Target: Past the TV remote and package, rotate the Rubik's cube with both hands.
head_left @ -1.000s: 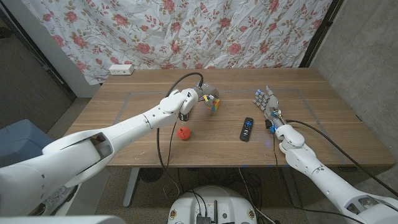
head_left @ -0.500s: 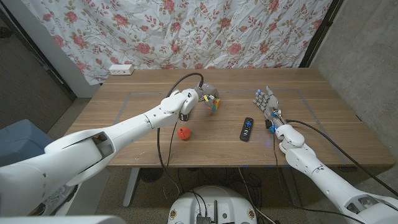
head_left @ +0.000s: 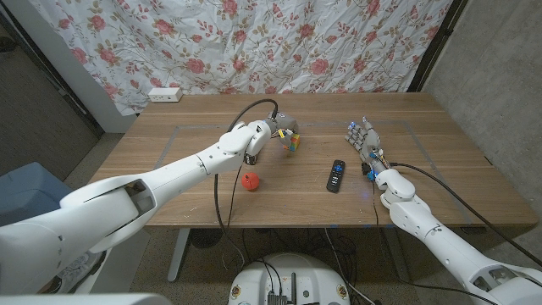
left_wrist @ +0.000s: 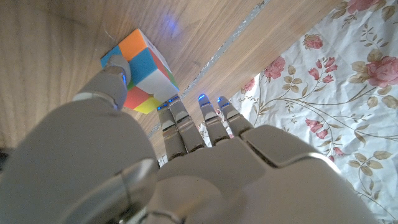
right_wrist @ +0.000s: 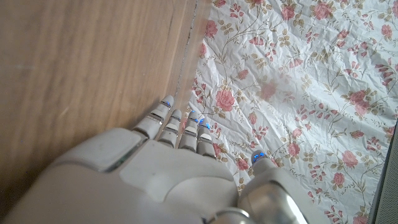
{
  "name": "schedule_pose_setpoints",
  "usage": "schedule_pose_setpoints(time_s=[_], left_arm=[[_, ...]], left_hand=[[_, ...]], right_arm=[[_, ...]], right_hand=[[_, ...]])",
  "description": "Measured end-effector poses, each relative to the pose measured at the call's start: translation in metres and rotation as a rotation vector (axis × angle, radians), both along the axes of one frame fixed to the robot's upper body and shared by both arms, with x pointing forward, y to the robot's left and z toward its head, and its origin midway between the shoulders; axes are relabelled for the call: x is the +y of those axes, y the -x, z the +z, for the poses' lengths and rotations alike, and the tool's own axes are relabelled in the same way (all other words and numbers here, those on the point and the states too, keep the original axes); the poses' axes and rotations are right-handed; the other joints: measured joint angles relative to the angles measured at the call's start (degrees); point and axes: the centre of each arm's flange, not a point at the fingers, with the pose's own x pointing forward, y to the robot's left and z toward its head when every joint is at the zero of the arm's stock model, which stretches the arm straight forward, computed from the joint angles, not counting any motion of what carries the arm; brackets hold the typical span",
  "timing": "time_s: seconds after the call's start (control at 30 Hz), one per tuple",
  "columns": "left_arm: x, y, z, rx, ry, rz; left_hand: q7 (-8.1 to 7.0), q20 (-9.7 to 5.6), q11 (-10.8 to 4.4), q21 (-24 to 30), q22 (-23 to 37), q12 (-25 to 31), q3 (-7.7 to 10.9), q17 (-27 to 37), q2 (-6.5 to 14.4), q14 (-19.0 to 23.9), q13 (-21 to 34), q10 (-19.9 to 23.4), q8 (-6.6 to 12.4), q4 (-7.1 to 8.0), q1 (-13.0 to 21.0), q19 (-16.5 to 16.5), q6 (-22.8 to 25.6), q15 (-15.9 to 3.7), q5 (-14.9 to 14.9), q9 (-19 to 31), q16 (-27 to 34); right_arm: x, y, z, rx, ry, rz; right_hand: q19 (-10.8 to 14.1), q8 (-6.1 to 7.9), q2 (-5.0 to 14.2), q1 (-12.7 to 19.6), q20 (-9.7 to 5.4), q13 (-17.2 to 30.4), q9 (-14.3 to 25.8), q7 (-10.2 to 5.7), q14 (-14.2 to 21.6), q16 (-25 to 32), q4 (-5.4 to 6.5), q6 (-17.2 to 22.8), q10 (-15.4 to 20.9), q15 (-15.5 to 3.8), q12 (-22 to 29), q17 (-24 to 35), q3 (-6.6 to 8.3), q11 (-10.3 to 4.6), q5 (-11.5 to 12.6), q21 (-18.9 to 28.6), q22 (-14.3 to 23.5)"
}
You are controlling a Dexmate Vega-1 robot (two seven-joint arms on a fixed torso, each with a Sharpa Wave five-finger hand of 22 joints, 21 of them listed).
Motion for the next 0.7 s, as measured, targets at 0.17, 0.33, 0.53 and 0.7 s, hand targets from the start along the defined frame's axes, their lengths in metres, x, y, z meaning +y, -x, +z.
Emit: schedule_pose_setpoints(time_s=[0.17,0.33,0.53,0.7], left_arm=[[0.0003,0.0012,0.0003,0.004,-0.005,0.004],[0.0001,0.0024,0.0002,0.012,-0.011,0.008],[0.0009,0.0041,0.0014,0.017,-0.014,0.013],[0.0021,0.0053,0.0015,0.023,-0.018,0.020]], left_hand=[[-0.12,0.00,0.00,-0.3,0.0,0.0,-0.22,0.0,0.0,0.0,0.0,0.0,-0.01,0.22,0.0,0.0,0.3,0.00,0.0,0.0,0.0],[-0.12,0.00,0.00,-0.3,0.0,-0.3,-0.83,0.0,0.4,0.0,0.0,0.0,-0.25,0.36,-0.4,0.0,0.3,0.00,0.0,0.0,0.0],[0.12,0.00,0.02,-0.3,0.0,-0.8,-1.51,0.0,0.7,0.0,0.0,0.0,-0.70,0.56,-0.7,0.0,0.0,0.00,0.0,0.0,-0.2],[0.40,0.04,0.11,-0.3,0.0,-0.9,-1.95,0.0,0.4,0.0,0.0,-0.5,-1.15,0.67,-1.4,0.0,-0.2,0.00,0.0,0.0,-0.4]], right_arm=[[0.0000,0.0006,0.0003,0.000,0.001,0.001],[-0.0001,0.0011,0.0000,0.002,0.002,0.000],[0.0000,0.0017,-0.0003,0.004,0.004,0.000],[0.0003,0.0022,0.0001,0.003,0.005,0.001]], right_hand=[[0.0,0.00,0.00,0.0,0.00,0.0,0.0,0.00,0.0,0.0,0.00,0.0,0.0,0.00,0.0,0.0,0.00,0.00,0.0,0.0,0.0],[0.0,0.00,0.00,0.0,0.00,0.0,0.0,-0.27,0.0,0.0,0.00,0.3,0.0,0.00,0.0,0.0,0.00,0.00,0.0,0.0,0.0],[0.0,0.00,0.00,0.0,0.00,0.0,0.0,-0.32,0.0,0.0,-0.24,0.3,0.0,0.00,0.0,0.0,0.24,0.00,0.0,0.0,0.0],[0.0,0.00,0.00,0.0,0.00,0.0,0.0,-0.63,0.0,0.0,-0.24,0.0,0.0,0.00,0.0,0.0,0.24,0.00,0.0,0.0,0.0]])
